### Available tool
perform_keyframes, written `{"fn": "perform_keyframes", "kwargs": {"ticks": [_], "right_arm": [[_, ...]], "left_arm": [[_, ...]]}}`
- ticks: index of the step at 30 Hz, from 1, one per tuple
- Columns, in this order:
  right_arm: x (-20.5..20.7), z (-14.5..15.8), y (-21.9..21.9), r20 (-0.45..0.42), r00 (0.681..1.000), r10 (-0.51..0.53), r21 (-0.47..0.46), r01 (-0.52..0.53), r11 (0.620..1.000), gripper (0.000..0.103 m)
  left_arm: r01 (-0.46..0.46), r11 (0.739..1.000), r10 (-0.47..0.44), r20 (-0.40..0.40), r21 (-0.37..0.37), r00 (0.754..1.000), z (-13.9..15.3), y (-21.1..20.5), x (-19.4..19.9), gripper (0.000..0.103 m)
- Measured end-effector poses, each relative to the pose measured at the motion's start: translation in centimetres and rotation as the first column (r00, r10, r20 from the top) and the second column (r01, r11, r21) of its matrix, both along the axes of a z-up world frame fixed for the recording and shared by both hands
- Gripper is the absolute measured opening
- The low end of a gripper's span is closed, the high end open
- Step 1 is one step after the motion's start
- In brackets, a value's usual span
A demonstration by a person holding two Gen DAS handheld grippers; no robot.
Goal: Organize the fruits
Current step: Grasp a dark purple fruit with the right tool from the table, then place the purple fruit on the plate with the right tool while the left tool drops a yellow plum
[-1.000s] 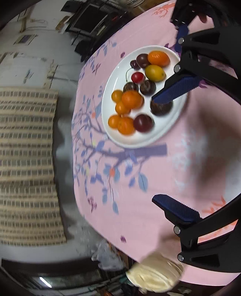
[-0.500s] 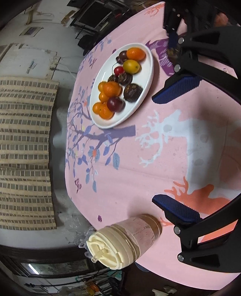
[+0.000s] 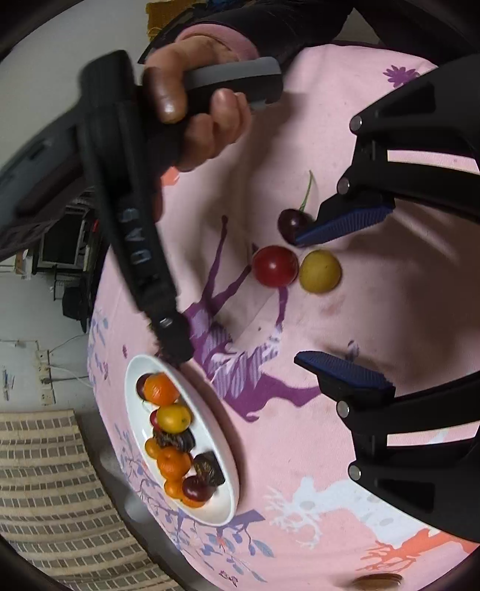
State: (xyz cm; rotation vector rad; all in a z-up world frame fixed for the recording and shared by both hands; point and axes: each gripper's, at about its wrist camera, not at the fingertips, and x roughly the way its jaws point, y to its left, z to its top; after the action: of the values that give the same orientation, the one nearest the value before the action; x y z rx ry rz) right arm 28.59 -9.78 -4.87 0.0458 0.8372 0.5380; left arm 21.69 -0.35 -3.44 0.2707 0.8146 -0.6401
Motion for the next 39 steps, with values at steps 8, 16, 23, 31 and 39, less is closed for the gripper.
{"fn": "perform_keyframes", "kwargs": {"ticks": [8, 16, 23, 31, 39], "right_arm": [[-0.3, -0.1, 0.1, -0.003, 1.0, 0.0, -0.005, 0.0, 1.0, 0.038], [-0.5, -0.1, 0.2, 0.002, 1.0, 0.003, -0.008, -0.003, 1.0, 0.038], [-1.0, -0.1, 0.2, 0.048, 0.999, 0.012, -0.018, -0.011, 1.0, 0.038], [1.3, 2.5, 1.6, 0.202, 0.979, -0.032, 0.02, 0.028, 0.999, 0.038], [9.7, 1.8, 2.4, 0.195, 0.973, -0.122, 0.015, 0.121, 0.993, 0.038]], "left_arm": [[0.03, 0.999, -0.029, -0.022, 0.037, 0.999, -1.2, -1.2, -0.1, 0.044], [0.05, 0.997, -0.048, -0.047, 0.05, 0.998, -1.8, -2.0, 0.0, 0.027], [-0.025, 1.0, 0.026, -0.037, 0.017, 0.999, -0.1, 0.0, 1.1, 0.027], [-0.333, 0.939, 0.338, 0.055, -0.086, 0.939, 4.9, 4.3, 8.4, 0.027], [-0.524, 0.847, 0.53, 0.063, -0.095, 0.846, 4.7, 5.6, 17.3, 0.027]]}}
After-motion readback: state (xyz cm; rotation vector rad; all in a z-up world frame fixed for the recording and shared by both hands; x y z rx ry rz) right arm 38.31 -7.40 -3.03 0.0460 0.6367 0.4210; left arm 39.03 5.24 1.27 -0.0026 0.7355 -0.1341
